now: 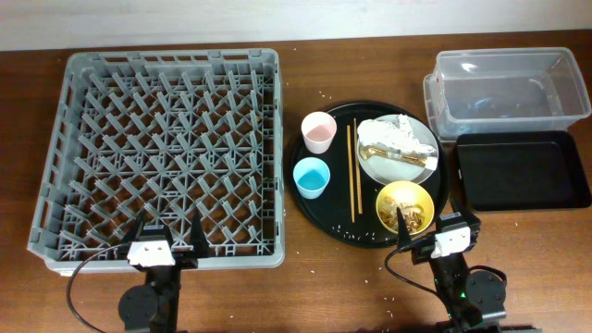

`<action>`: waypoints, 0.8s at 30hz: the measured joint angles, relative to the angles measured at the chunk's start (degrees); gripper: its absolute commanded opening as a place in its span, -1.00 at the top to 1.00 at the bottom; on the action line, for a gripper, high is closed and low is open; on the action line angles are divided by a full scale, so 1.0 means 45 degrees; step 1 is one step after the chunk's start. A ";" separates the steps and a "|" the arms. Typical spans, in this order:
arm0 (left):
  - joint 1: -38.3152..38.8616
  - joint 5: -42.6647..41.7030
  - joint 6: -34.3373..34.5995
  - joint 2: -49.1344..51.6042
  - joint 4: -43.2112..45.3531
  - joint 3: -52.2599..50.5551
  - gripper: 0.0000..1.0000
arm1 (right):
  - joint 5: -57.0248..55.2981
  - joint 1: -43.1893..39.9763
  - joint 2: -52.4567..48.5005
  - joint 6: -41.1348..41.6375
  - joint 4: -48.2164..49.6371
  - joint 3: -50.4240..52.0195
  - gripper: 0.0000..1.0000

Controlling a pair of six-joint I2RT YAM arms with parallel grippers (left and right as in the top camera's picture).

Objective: Sort waste into correct bins and load items into the dishwasher rack
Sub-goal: 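Reach the right gripper to the white plate and grasp the wrappers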

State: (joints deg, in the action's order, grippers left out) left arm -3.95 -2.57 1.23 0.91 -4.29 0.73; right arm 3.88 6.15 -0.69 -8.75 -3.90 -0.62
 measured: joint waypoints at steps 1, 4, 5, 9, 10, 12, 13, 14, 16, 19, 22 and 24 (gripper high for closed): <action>0.0000 0.0000 0.0000 0.0000 0.0000 0.0000 -0.99 | 0.0000 0.0000 0.0000 0.0000 0.0000 0.0000 -0.97; 0.0000 0.0000 0.0000 0.0000 -0.0005 0.0000 -0.99 | 0.0000 0.0000 0.0000 0.0005 0.0000 0.0000 -0.97; 0.0000 0.0000 0.0000 0.0000 0.0000 0.0000 -0.99 | 0.0000 0.0000 0.0000 0.0005 0.0000 0.0000 -0.97; 0.0000 0.0000 0.0000 0.0000 -0.0005 0.0000 -0.99 | 0.0000 0.0000 0.0000 0.0005 0.0000 0.0000 -0.97; 0.0000 0.0000 0.0000 0.0000 -0.0005 0.0000 -0.99 | 0.0000 0.0000 0.0000 0.0005 0.0000 0.0000 -0.97; 0.0000 0.0000 0.0000 0.0000 0.0000 0.0000 -0.99 | 0.0000 0.0000 0.0000 0.0005 0.0000 0.0000 -0.97; 0.0000 0.0000 0.0000 0.0000 -0.0005 0.0000 -0.99 | 0.0000 0.0000 0.0000 0.0005 0.0000 0.0000 -0.97; 0.0000 0.0000 0.0000 0.0000 0.0000 0.0000 -0.99 | 0.0000 0.0000 0.0000 0.0000 0.0000 0.0000 -0.97; 0.0000 0.0000 0.0000 0.0000 0.0000 0.0000 -0.99 | 0.0000 0.0000 0.0000 -0.0005 0.0005 0.0000 -0.97; 0.0000 0.0000 0.0000 0.0000 -0.0005 0.0000 -0.99 | -0.0005 0.0000 0.0000 -0.0058 0.0355 0.0000 -0.97; 0.0000 0.0000 0.0000 0.0000 -0.0005 0.0000 -0.99 | 0.0005 0.0000 -0.0010 -0.0034 0.0967 0.0000 -0.97; 0.0000 0.0000 0.0000 0.0000 0.0000 0.0000 -0.99 | 0.0384 0.0000 0.0015 0.0000 0.3128 -0.0029 -0.97</action>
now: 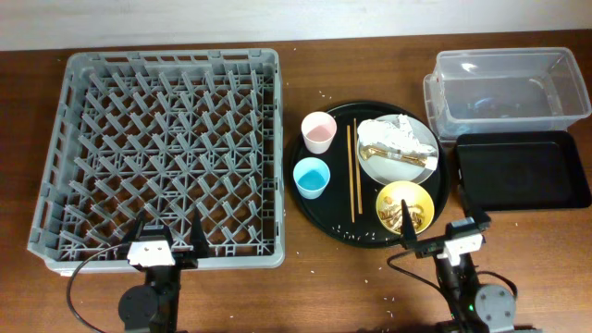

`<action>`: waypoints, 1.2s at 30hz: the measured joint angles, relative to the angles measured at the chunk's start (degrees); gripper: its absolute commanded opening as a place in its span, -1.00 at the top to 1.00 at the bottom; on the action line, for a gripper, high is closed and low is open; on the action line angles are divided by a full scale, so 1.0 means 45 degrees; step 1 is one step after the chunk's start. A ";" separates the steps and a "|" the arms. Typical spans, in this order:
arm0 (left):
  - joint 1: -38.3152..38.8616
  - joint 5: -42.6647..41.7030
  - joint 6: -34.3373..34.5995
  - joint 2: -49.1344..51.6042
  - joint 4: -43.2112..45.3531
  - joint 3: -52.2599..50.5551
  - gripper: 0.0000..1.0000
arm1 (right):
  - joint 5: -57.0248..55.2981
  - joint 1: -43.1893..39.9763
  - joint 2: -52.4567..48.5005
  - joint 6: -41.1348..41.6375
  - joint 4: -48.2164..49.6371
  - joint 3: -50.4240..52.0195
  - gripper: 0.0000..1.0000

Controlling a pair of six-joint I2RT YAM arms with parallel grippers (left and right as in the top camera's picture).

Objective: Sort waste into correct bins and load items into the dishwasher rack
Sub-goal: 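Reach the right gripper to the white plate and grasp the wrappers, then carry the wrappers right and release them into the clear bin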

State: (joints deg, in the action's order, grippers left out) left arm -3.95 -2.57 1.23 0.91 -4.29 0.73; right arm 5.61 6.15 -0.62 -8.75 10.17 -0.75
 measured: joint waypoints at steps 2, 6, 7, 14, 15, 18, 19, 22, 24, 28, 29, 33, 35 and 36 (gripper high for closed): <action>0.0000 0.0005 0.0000 0.0000 -0.0005 0.0000 -0.99 | 0.0515 0.0000 -0.0029 0.0000 0.0180 -0.0427 -0.97; 0.0000 0.0015 0.0000 0.0010 -0.0010 0.0000 -0.99 | 0.1311 0.0000 -0.1321 0.0000 -0.0180 -0.3570 -0.97; 0.0000 0.0019 0.0000 0.0010 -0.0015 0.0000 -0.99 | 0.1724 0.0000 -0.2759 -0.0005 -0.0748 -0.4877 -0.97; 0.0000 0.0097 -0.0039 -0.0005 -0.0019 0.0000 -0.99 | 0.2754 0.0000 -1.2828 -0.0651 -1.0423 -1.5504 -0.97; 0.0000 0.0102 -0.0039 -0.0005 -0.0024 0.0000 -0.99 | 0.2608 0.0000 -1.4013 -0.0831 -1.0953 -1.6577 -0.97; 0.0000 0.0097 -0.0039 0.0010 -0.0019 0.0000 -0.99 | 0.1467 0.0000 -1.6976 -0.1171 -1.0588 -1.7442 -0.98; 0.0000 0.0097 -0.0039 -0.0005 -0.0019 0.0000 -0.99 | 0.1297 0.0000 -1.7879 -0.1205 -1.0632 -1.7481 -0.95; 0.0000 0.0097 -0.0039 0.0010 -0.0024 0.0000 -0.99 | 0.0894 0.0000 -2.0638 -0.2633 -1.1414 -1.7529 -0.91; 0.0000 0.0097 -0.0039 0.0010 -0.0019 0.0000 -0.99 | 0.0170 0.0000 -2.2508 -0.3424 -1.1526 -1.7534 -0.92; 0.0000 0.0097 -0.0039 0.0010 -0.0019 0.0000 -0.99 | -0.0291 0.0000 -2.5014 -0.4051 -1.1395 -1.7534 -0.87; 0.0000 0.0097 -0.0039 0.0010 -0.0024 0.0000 -0.99 | -0.0301 -0.0019 -2.5558 -0.4109 -1.1298 -1.7534 -0.82; 0.0000 0.0097 -0.0039 0.0010 -0.0019 0.0000 -0.99 | -0.0364 -0.0389 -2.5854 -0.4090 -1.1113 -1.7549 0.92; 0.0000 0.0102 -0.0039 0.0010 -0.0019 0.0000 -0.99 | -0.0335 -0.0704 -2.5854 -0.3512 -1.1055 -1.7607 0.92; 0.0000 0.0097 -0.0039 0.0010 -0.0019 0.0000 -0.99 | -0.0345 -0.0767 -2.5864 -0.2667 -1.1230 -1.7811 0.92</action>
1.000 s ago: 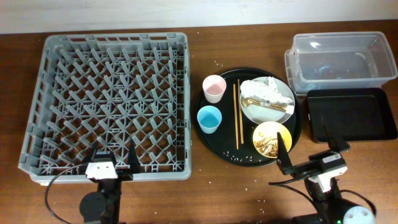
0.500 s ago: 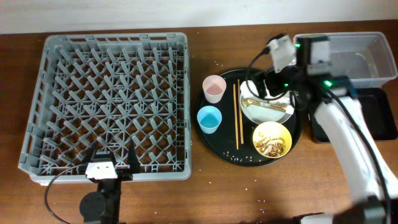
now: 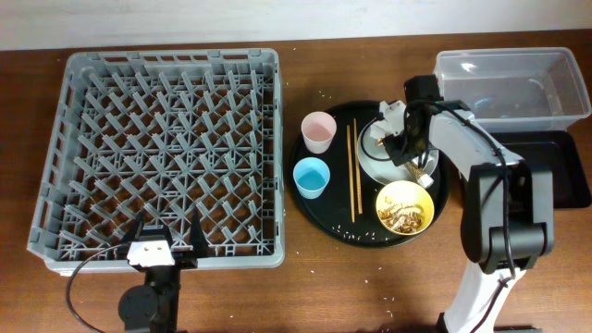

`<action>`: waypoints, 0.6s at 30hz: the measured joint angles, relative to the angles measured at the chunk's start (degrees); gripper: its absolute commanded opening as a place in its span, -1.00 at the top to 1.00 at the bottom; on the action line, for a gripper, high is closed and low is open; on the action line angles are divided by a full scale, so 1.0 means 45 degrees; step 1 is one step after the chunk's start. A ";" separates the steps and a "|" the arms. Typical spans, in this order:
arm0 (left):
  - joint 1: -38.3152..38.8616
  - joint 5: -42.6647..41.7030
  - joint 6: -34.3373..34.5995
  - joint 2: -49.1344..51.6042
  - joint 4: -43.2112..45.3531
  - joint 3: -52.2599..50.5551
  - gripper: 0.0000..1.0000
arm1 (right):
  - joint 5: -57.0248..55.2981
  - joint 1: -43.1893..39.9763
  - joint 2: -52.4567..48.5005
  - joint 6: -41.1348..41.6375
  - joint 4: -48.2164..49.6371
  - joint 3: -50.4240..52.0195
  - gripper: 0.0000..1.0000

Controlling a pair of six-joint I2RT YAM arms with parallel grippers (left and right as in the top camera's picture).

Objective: Sort waste into correct bins and load items into the dishwasher rack
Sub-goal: 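Carry the wrappers right and release them into the clear bin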

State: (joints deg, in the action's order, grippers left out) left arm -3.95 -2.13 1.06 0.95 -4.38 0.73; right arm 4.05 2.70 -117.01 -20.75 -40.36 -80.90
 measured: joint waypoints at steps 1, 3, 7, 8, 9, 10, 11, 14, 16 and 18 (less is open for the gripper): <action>0.0000 0.0000 0.0000 0.0000 0.0000 0.0000 -0.99 | 0.0000 -0.0039 -0.0039 0.0792 -0.0563 -0.0461 0.92; 0.0000 0.0000 0.0000 0.0000 -0.0005 0.0000 -0.99 | 0.0000 -0.0204 -0.0024 0.2142 -0.2633 -0.2652 0.92; 0.0000 0.0000 0.0000 0.0000 0.0000 0.0000 -0.99 | -0.1943 -0.1030 0.1239 0.5736 -0.3560 -0.7660 0.92; 0.0000 0.0000 0.0000 0.0000 0.0000 0.0000 -0.99 | -0.2443 -0.1409 0.1287 0.6528 -0.3376 -0.7732 0.92; 0.0000 0.0000 0.0000 0.0000 0.0000 0.0000 -0.99 | -0.3104 -0.2409 0.1025 0.8340 -0.2953 -0.7713 0.92; 0.0000 0.0000 0.0000 0.0000 0.0000 0.0000 -0.99 | -0.3381 -0.2871 0.0782 0.9107 -0.2856 -0.7703 0.91; 0.0000 0.0000 0.0000 0.0000 0.0000 0.0000 -0.99 | -0.3604 -0.3415 0.0403 1.0171 -0.2215 -0.7606 0.16; 0.0000 0.0000 0.0000 0.0000 0.0000 0.0000 -0.99 | -0.3755 -0.3808 -0.1175 1.1283 -0.0476 -0.7562 -1.00; 0.0000 0.0000 0.0000 0.0000 0.0000 0.0000 -0.99 | -0.3143 -0.3808 -0.1627 1.1113 -0.0243 -0.7470 -0.97; 0.0000 0.0000 0.0000 0.0000 0.0000 0.0000 -0.99 | -0.2356 -0.3808 -0.1423 1.0457 -0.0539 -0.7495 -1.00</action>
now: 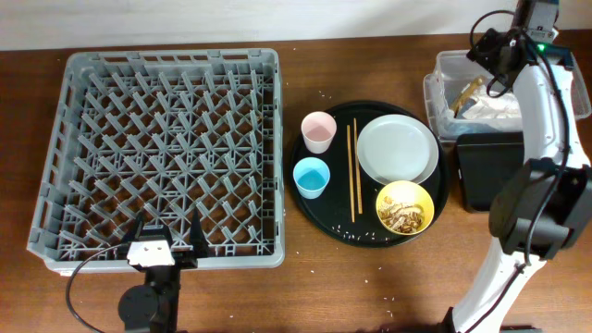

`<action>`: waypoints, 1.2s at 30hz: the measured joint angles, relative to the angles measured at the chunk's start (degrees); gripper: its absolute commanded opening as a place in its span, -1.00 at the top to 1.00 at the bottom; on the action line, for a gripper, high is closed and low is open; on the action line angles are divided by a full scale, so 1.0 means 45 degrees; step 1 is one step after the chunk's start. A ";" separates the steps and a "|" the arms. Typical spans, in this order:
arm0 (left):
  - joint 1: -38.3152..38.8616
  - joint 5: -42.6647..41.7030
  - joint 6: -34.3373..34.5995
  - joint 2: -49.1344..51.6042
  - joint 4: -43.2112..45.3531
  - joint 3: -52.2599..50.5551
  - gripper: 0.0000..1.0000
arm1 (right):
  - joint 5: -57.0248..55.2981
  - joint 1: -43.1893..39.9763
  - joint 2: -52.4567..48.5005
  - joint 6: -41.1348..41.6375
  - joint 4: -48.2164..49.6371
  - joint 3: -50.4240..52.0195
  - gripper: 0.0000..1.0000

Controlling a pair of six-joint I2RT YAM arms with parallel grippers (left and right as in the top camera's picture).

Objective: Sort waste into correct bins and load items into the dishwasher rack
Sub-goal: 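Carry the wrappers right and release them into the clear bin, then grasp the yellow bowl rim with the right gripper, then tip the yellow bowl's scraps into the black tray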

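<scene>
My right gripper (492, 65) is over the clear plastic bin (444, 69) at the back right; its jaws look spread, holding nothing. Crumpled white paper (504, 106) and a tan scrap (470, 90) lie inside that bin. On the round black tray (338, 217) sit a bare white plate (398, 151), a yellow bowl (405, 206) with food scraps, a pink cup (318, 130), a blue cup (311, 177) and wooden chopsticks (352, 171). The grey dishwasher rack (157, 153) holds nothing. My left gripper (167, 236) rests open at the rack's front edge.
A black rectangular tray (481, 171) lies in front of the clear bin, partly under my right arm (546, 139). Crumbs are scattered on the brown table (370, 277) around the round tray.
My right gripper was down on the white plate at the crumpled paper. It is now over the clear bin, the paper and tan scrap lie in the bin, and the plate is bare.
My right gripper first rested at the table's front edge near the yellow bowl, with paper waste on the plate. Later it was down on that waste. Now the waste is in the clear bin. The left arm stayed still throughout.
</scene>
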State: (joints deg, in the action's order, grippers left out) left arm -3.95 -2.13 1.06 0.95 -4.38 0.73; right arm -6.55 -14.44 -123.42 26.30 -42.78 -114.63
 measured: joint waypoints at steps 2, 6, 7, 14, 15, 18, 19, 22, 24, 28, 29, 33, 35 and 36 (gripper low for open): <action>0.0000 0.0000 0.0000 0.0005 -0.0005 0.0000 -0.99 | 0.1933 0.0000 0.1452 -0.1452 -0.1880 -0.0083 -0.96; 0.0000 0.0005 0.0000 0.0010 0.0000 0.0000 -0.99 | 0.3993 0.0860 0.5605 -0.2584 -0.8456 -0.0646 -0.72; 0.0000 0.0005 0.0000 0.0010 -0.0010 0.0000 -0.99 | 0.4177 0.1481 0.5610 -0.2647 -0.8845 -0.0544 -0.72; 0.0000 0.0010 0.0000 0.0000 -0.0019 0.0005 -0.99 | 0.2608 0.6329 0.4881 -0.2501 -0.5270 0.8194 -0.41; 0.0000 0.0010 0.0000 0.0000 -0.0019 0.0005 -0.98 | 0.2409 0.6926 0.4901 -0.2448 -0.3881 0.9622 -0.30; 0.0000 0.0010 0.0000 0.0010 -0.0019 0.0005 -0.99 | 0.2239 0.7582 0.4862 -0.2433 -0.2103 1.1268 0.30; 0.0000 0.0005 0.0000 0.0005 -0.0019 0.0005 -0.98 | 0.2210 0.7626 0.4862 -0.2487 -0.2040 1.1361 0.54; 0.0000 0.0005 0.0000 0.0000 -0.0019 0.0005 -0.99 | 0.1928 0.7660 0.4915 -0.2463 -0.2108 1.1361 0.92; 0.0000 0.0010 0.0000 0.0000 -0.0019 0.0005 -0.99 | 0.1778 0.7660 0.5066 -0.2516 -0.2822 1.0948 0.92; 0.0000 0.0005 0.0000 0.0000 -0.0010 0.0005 -0.99 | 0.2322 0.6144 0.6135 -0.3385 -0.5736 0.7091 0.92; 0.0000 0.0010 0.0000 -0.0005 -0.0015 0.0005 -0.99 | 0.2919 0.4901 0.6596 -0.4056 -0.5931 0.6062 0.92; 0.0000 0.0005 0.0000 0.0000 -0.0019 0.0005 -0.99 | 0.7072 -0.1083 0.6722 -0.6329 -0.5435 0.5455 0.92; 0.0000 0.0005 0.0000 0.0000 -0.0019 0.0005 -0.99 | 0.9695 -0.3031 0.6198 -0.7300 -0.4988 0.5591 0.92; 0.0000 0.0005 0.0000 0.0000 -0.0019 0.0005 -0.99 | 1.1026 -0.4177 0.5493 -0.7820 -0.4920 0.5722 0.92</action>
State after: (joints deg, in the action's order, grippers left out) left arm -3.95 -2.11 1.06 0.95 -4.47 0.75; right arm 43.07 -33.23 -98.70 -8.88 -64.93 -88.88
